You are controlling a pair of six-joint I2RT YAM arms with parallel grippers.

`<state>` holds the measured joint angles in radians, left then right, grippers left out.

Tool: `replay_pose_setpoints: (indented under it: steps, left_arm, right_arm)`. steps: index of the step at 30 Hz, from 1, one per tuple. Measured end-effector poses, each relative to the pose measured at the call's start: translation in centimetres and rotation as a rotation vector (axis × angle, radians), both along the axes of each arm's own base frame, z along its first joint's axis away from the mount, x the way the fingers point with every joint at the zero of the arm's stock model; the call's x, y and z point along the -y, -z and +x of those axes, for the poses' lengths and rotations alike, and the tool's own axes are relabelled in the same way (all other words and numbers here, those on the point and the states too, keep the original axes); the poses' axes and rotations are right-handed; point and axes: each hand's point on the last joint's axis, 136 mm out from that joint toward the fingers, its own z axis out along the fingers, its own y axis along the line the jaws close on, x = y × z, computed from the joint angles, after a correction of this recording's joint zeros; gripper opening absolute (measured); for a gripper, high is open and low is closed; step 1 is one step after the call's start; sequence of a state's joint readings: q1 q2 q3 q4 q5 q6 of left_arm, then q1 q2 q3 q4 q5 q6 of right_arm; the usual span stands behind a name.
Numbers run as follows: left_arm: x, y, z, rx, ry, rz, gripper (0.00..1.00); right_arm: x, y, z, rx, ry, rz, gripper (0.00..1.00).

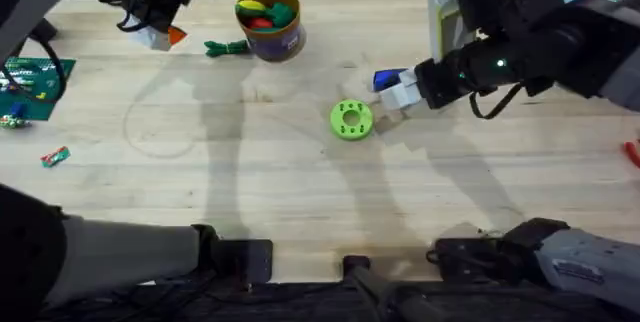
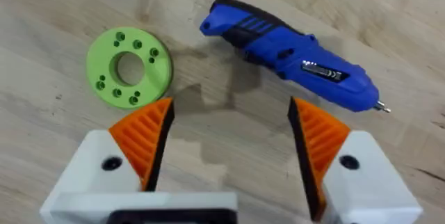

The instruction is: Pick up the gripper from the table and insert it into the empty holder that is missing its gripper. Then pick up a screw, insert it into the mounting hole, and use the screwdriver to tighten it. Finally, clean up the table by picking up the vegetable and placing it into the bucket.

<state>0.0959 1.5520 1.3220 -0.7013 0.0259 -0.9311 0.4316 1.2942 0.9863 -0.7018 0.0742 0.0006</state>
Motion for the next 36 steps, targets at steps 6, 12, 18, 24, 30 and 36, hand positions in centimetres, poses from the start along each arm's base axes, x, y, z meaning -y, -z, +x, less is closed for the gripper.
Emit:
replay_pose_setpoints:
  steps: [6,12,18,24,30,36]
  left_arm:
    - [-0.4,1.9,1.7,-0.005,-0.051,-0.020,0.975]
    - [-0.9,5.6,3.5,-0.040,-0.092,-0.044,0.975]
    - [-1.0,8.2,4.2,-0.076,-0.118,-0.062,0.975]
    - [-1.0,12.1,4.3,-0.153,-0.124,-0.067,0.975]
    - [-1.1,13.9,4.0,-0.197,-0.121,-0.061,0.958]
    - [-1.2,14.2,3.3,-0.230,-0.070,-0.016,0.869]
  right_arm:
    - [0.0,0.0,0.0,0.000,0.000,0.000,0.982]
    - [0.0,0.0,0.0,0.000,0.000,0.000,0.982]
    - [0.0,0.0,0.0,0.001,0.000,0.000,0.982]
    - [-0.1,-0.1,0.1,0.005,0.000,0.002,0.982]
    - [-0.1,-0.1,0.1,0.005,0.000,0.002,0.982]
    - [-0.1,-0.1,0.1,0.005,0.000,0.002,0.982]
